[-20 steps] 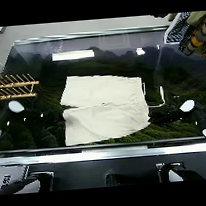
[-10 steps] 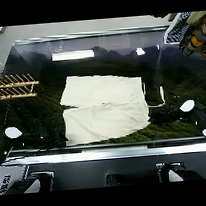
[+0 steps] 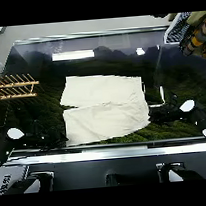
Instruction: Fold the clothes and pants, and hang the long-sleeved shirts on hangers.
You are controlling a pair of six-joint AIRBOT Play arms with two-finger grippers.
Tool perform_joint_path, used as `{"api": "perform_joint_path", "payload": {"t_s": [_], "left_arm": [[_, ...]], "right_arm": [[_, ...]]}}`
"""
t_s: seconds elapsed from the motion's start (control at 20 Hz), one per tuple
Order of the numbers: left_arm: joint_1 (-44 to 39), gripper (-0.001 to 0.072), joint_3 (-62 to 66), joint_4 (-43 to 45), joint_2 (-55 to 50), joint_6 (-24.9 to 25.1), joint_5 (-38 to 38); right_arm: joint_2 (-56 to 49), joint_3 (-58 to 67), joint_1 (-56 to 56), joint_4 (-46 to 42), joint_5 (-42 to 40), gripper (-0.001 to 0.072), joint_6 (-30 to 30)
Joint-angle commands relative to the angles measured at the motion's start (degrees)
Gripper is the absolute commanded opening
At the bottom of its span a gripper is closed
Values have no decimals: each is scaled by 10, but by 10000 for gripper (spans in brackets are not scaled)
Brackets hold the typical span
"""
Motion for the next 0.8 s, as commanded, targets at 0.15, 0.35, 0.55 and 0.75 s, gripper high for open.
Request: {"api": "perform_joint_path", "payload": {"t_s": [0.15, 0.35, 0.55, 0.75], "left_arm": [[-24, 551, 0, -12, -33, 10, 32], [-69, 551, 0, -21, -45, 9, 51], [-86, 548, 0, -38, -78, 8, 52], [-85, 428, 0, -88, -80, 33, 58]], "right_arm": [[0, 0, 0, 0, -1, 36, 0], [0, 0, 0, 0, -2, 36, 0], [0, 0, 0, 4, 0, 36, 0], [0, 0, 0, 14, 0, 36, 0]]}}
